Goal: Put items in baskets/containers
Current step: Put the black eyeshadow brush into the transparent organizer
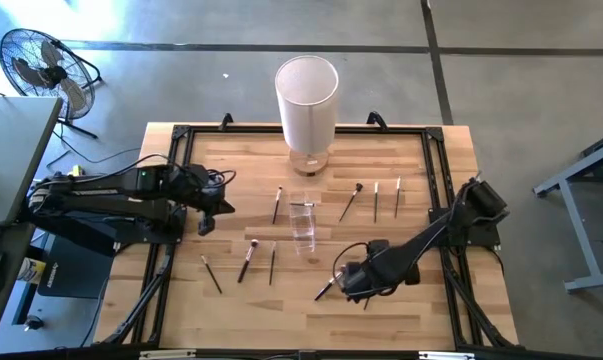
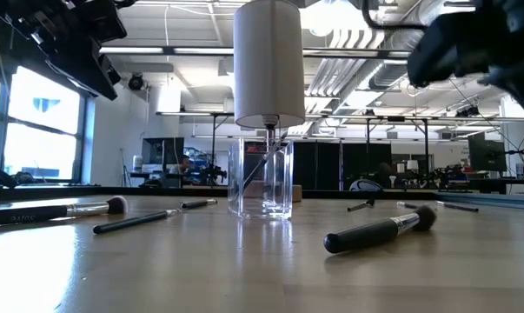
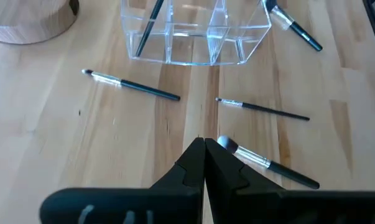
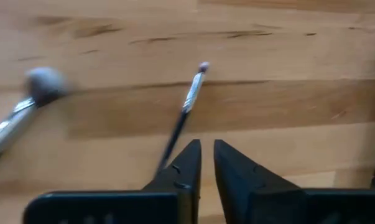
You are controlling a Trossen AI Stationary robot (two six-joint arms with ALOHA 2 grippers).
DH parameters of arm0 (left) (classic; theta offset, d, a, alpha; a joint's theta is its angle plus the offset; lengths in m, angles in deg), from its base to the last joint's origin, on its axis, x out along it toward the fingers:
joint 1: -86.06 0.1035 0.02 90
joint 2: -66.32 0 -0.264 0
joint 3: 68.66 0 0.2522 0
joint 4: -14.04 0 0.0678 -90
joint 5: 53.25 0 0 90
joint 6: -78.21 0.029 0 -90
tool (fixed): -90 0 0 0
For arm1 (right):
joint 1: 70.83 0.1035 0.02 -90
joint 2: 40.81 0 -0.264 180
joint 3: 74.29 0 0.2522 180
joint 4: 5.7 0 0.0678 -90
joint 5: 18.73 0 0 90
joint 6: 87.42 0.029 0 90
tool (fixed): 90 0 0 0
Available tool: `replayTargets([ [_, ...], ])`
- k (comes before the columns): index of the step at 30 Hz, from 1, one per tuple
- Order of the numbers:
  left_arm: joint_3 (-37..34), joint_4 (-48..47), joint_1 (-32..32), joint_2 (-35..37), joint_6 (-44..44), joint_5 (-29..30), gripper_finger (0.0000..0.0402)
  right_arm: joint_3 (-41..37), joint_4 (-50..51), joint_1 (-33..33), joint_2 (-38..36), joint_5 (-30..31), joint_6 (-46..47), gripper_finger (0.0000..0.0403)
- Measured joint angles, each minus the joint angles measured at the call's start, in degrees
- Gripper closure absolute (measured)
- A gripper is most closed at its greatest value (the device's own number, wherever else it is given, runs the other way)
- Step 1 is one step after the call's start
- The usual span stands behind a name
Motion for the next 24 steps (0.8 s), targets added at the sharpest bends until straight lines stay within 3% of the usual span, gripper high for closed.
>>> replayTargets([
  [11,0.0,0.0,0.0,-0.3,-1.5,0.0,0.0401,-12.6,-14.1,-3.4,-0.6,0.6,0.0,0.0285],
  [20,0.0,-0.1,0.0,-0.3,-1.9,0.0,0.0401,-16.9,-18.6,-4.8,-1.0,1.3,-0.9,0.0283],
  [24,0.0,-0.2,0.0,-0.3,-1.9,0.0,0.0401,-17.7,-19.9,-4.8,-1.0,2.5,-1.3,0.0303],
])
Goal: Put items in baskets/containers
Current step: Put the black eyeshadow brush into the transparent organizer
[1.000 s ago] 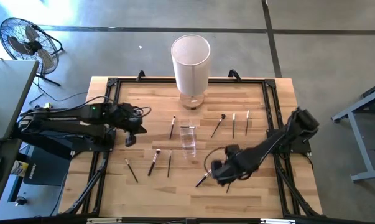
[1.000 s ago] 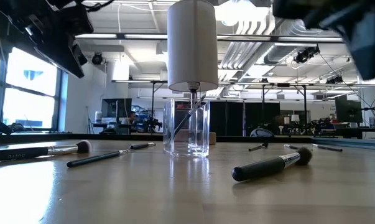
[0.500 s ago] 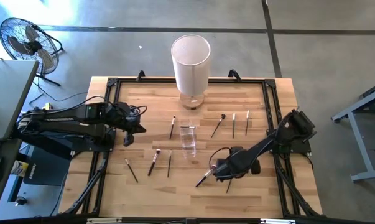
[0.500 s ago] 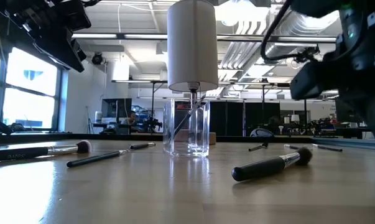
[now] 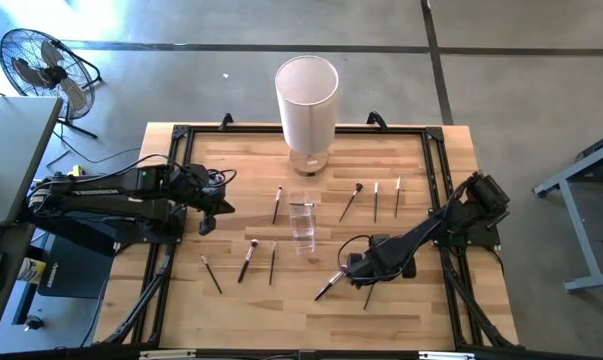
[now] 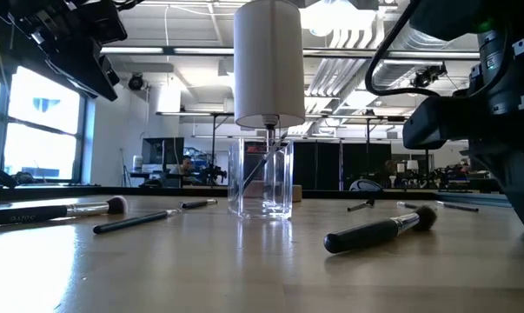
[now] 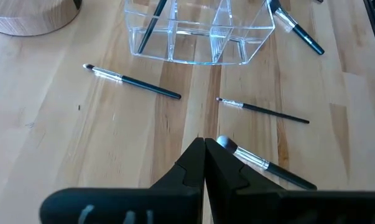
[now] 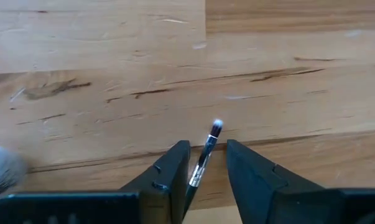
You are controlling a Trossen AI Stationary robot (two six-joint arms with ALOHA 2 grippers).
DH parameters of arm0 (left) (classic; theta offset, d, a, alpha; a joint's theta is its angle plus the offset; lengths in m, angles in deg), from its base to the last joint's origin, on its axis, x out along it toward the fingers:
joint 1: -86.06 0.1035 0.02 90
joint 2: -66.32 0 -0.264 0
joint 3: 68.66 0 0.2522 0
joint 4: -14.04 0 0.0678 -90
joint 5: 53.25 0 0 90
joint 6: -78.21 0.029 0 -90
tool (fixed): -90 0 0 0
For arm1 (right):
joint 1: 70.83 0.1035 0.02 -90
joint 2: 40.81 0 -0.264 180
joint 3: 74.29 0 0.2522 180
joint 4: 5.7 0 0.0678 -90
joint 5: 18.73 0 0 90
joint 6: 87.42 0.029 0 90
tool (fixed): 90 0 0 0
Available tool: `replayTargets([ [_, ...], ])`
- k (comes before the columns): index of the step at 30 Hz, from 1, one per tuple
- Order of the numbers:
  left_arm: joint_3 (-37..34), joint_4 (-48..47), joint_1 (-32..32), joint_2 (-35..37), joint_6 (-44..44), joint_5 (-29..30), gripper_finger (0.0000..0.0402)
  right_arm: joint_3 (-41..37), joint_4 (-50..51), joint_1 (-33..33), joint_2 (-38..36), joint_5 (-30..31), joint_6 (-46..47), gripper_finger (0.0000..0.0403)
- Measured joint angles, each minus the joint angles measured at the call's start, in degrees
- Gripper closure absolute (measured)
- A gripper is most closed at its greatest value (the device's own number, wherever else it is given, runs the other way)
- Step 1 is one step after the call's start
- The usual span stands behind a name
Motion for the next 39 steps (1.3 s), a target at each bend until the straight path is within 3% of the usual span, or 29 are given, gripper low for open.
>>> replayTargets([
  [10,0.0,-0.1,0.0,0.0,0.0,0.0,0.0401,-0.6,-0.7,0.0,0.0,2.3,-1.0,0.0361],
  [23,0.0,-0.1,0.0,0.0,0.0,0.0,0.0401,-0.7,0.0,0.0,0.1,3.3,-1.7,0.0313],
  [39,0.0,-0.1,0.0,0.0,-0.1,0.0,0.0401,-0.7,1.7,0.0,0.2,6.0,-2.6,0.0317],
])
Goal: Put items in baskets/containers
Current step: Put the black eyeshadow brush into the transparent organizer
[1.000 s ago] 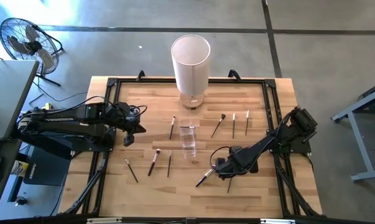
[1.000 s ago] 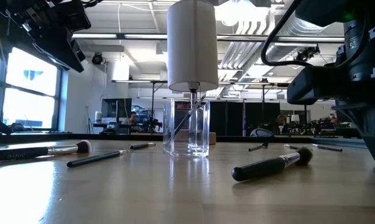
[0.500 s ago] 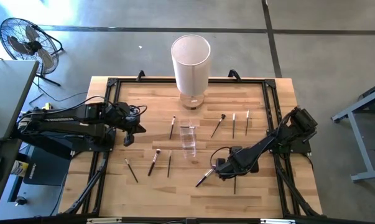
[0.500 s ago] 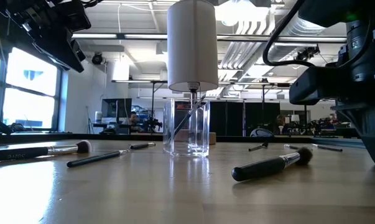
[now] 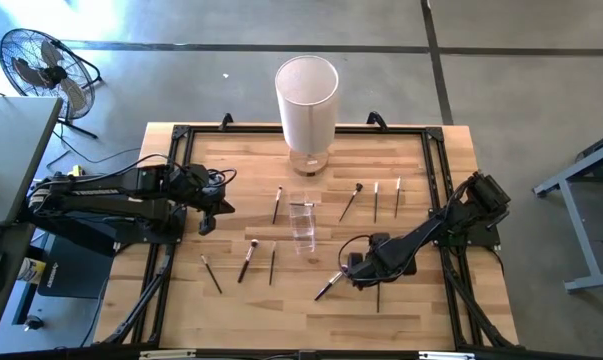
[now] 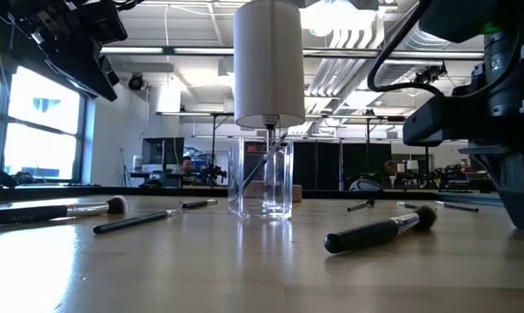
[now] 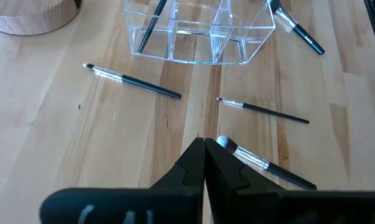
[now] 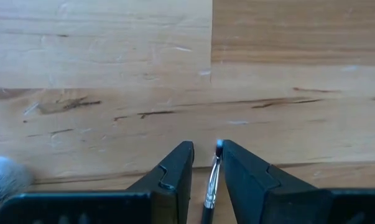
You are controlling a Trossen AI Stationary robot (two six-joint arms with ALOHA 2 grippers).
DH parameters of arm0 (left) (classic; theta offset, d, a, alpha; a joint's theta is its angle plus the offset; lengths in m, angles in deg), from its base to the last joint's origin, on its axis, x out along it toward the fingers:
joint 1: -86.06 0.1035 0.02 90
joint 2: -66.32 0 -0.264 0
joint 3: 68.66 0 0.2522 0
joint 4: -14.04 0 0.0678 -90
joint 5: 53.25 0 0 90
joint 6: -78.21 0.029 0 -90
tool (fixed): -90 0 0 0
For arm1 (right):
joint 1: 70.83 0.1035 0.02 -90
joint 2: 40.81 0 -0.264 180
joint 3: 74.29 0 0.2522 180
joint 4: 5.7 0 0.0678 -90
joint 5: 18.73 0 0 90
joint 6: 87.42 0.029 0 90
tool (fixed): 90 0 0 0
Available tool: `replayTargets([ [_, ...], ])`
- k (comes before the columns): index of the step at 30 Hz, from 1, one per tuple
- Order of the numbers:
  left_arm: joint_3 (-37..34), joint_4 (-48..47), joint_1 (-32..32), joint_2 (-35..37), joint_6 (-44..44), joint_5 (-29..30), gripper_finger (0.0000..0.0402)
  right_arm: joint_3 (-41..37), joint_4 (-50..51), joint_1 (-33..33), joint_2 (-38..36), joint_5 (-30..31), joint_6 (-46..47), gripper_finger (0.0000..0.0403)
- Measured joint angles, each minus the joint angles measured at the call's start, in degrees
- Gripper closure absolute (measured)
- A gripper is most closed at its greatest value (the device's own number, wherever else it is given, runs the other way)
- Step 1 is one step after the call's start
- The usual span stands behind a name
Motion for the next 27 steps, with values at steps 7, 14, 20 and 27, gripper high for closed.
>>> replayTargets([
  [7,0.0,0.0,0.0,0.0,-0.3,0.0,0.0401,0.0,0.2,-0.1,0.0,0.4,-0.1,0.0328],
  [14,0.0,0.0,0.0,0.0,-0.2,0.0,0.0401,-0.1,-2.3,-0.2,0.0,-0.8,-2.9,0.0397],
  [20,0.0,0.0,0.0,0.0,-0.2,0.0,0.0401,0.6,-3.8,0.5,-0.5,-1.4,-6.8,0.0400],
  [27,0.0,0.0,0.0,0.0,-0.1,0.2,0.0401,5.3,-0.9,2.1,-4.8,12.5,-11.6,0.0402],
])
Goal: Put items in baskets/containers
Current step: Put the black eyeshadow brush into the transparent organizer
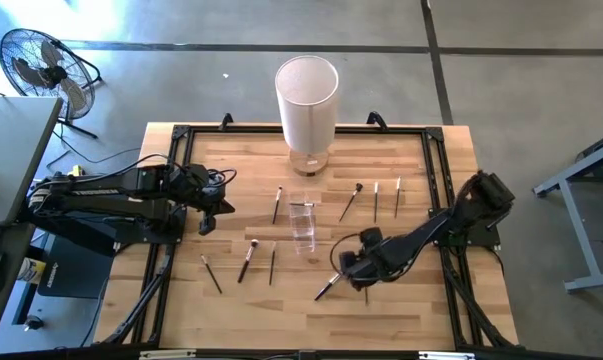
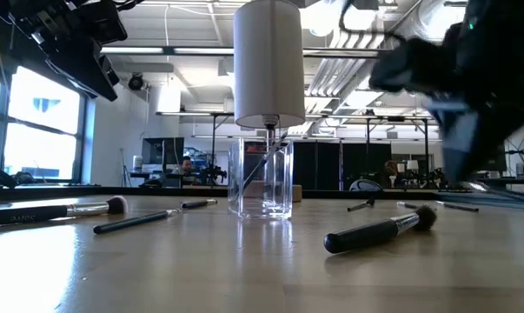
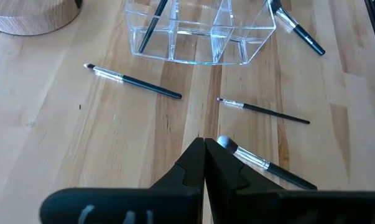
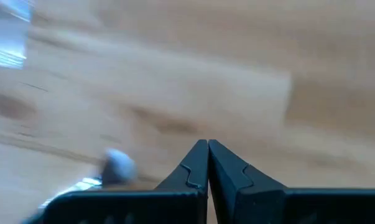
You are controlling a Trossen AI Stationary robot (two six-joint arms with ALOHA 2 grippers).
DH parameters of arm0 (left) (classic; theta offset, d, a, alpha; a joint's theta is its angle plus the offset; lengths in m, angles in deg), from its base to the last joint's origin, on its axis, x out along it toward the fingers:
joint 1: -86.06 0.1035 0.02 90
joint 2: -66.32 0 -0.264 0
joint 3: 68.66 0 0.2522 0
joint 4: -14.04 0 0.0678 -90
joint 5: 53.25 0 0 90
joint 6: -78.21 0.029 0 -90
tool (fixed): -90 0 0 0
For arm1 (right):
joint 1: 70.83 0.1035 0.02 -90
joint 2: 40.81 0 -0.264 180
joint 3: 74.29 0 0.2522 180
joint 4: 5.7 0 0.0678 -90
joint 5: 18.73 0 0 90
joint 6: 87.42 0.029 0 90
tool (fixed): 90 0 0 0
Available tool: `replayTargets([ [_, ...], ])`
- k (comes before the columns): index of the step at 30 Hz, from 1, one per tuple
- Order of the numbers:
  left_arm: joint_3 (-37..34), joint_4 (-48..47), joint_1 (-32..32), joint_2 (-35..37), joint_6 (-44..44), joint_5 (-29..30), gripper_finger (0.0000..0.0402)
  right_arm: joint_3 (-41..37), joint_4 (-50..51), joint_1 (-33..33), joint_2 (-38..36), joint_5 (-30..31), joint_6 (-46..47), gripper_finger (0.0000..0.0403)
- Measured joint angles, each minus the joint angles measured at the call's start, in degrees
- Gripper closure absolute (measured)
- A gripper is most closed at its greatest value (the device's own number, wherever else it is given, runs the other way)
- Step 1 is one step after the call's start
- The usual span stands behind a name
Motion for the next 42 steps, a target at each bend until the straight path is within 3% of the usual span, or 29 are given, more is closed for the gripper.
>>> replayTargets([
  [7,0.0,0.2,0.0,0.0,0.0,0.0,0.0401,6.9,-2.3,-0.1,-2.6,23.4,-20.8,0.0403],
  [10,0.0,0.6,0.0,0.0,0.0,0.0,0.0401,9.2,-10.3,-1.3,-3.2,34.7,-35.4,0.0403],
  [13,0.0,1.9,0.0,0.0,0.0,0.0,0.0401,10.4,-22.0,-4.6,-3.8,40.3,-49.4,0.0403],
  [19,0.0,3.0,0.0,0.0,0.0,0.0,0.0401,7.1,-52.9,-13.2,-3.4,36.2,-81.3,0.0403],
  [22,0.0,3.0,0.0,0.0,-0.3,-0.3,0.0401,4.5,-63.1,-15.8,-3.4,32.0,-89.2,0.0403],
  [33,0.0,2.9,0.0,0.0,-2.8,-0.5,0.0401,-8.6,-81.6,-20.2,-2.5,20.8,-93.4,0.0403],
  [39,0.0,2.9,0.0,0.0,-2.8,-0.3,0.0401,-12.3,-82.2,-21.0,-2.3,18.0,-86.4,0.0400],
  [42,0.0,2.9,0.0,0.0,-2.8,-0.2,0.0401,-11.5,-82.1,-21.0,-2.3,17.0,-86.0,0.0380],
])
